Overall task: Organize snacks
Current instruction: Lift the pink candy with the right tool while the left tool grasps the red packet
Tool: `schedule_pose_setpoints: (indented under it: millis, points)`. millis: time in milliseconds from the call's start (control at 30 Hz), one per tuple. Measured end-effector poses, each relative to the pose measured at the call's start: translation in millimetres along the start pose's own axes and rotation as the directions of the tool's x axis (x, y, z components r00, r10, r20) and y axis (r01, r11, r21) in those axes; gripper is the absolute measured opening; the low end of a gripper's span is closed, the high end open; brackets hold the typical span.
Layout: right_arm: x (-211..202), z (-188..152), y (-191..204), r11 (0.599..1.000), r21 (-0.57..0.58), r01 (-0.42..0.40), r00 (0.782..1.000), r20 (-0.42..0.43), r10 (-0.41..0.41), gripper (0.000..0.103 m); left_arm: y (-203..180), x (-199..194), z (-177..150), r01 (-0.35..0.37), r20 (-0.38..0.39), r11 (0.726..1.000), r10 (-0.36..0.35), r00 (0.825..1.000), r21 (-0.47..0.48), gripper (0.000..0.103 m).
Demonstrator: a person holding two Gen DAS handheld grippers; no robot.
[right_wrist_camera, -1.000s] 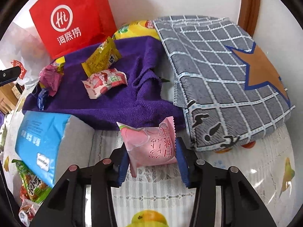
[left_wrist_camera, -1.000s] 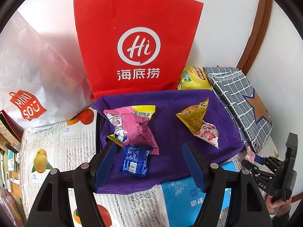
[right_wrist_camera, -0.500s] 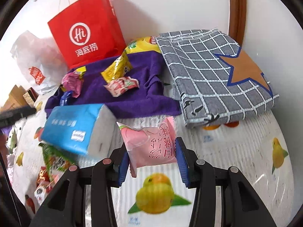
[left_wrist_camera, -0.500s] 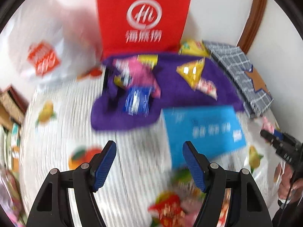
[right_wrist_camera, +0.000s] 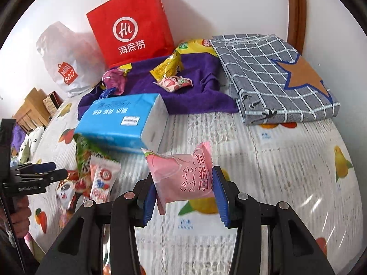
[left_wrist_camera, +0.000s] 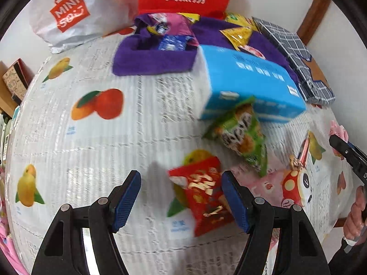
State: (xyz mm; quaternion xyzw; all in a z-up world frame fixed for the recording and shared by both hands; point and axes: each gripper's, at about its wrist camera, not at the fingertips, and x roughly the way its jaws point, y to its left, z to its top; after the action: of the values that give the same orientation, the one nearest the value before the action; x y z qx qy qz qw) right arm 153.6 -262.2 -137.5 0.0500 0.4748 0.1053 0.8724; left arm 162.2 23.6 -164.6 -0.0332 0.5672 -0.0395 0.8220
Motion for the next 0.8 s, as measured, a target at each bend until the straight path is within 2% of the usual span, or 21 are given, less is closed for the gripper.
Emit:
schedule_pose_setpoints:
  millis: [167, 267, 367, 467, 600, 800]
  points:
    - [-3, -10, -3, 1.0, -0.005, -0.001, 1.0, -0.012, 0.001, 0.045, -13, 10, -7, -0.02, -0.026, 1.0, 0.021, 0.999, 0.005, 0.071]
    - [-1, -16, -4, 1.0, -0.009, -0.001, 1.0, -0.022, 0.001, 0.045, -11, 7, -16, -0.041, 0.013, 0.999, 0.041, 0.999, 0.007, 0.07]
    - [3, -21, -5, 1.0, -0.011, 0.005, 0.999, -0.036, -0.005, 0.045, -3, 1, -22, -0.059, 0.034, 0.998, 0.059, 0.998, 0.006, 0.049]
    - [9, -25, -6, 1.0, -0.009, -0.003, 0.999, -0.052, 0.002, 0.045, 5, 1, -25, -0.104, 0.054, 0.994, 0.104, 0.993, 0.009, 0.05]
    - [18, -30, -5, 1.0, -0.013, -0.001, 0.998, -0.064, 0.0, 0.045, 5, 3, -25, -0.109, 0.104, 0.994, 0.106, 0.989, 0.029, 0.051]
    - [26, -34, 5, 0.999, -0.045, 0.025, 0.999, -0.035, -0.027, 0.046, 6, 8, -22, -0.102, 0.184, 0.994, 0.093, 0.978, 0.044, 0.051]
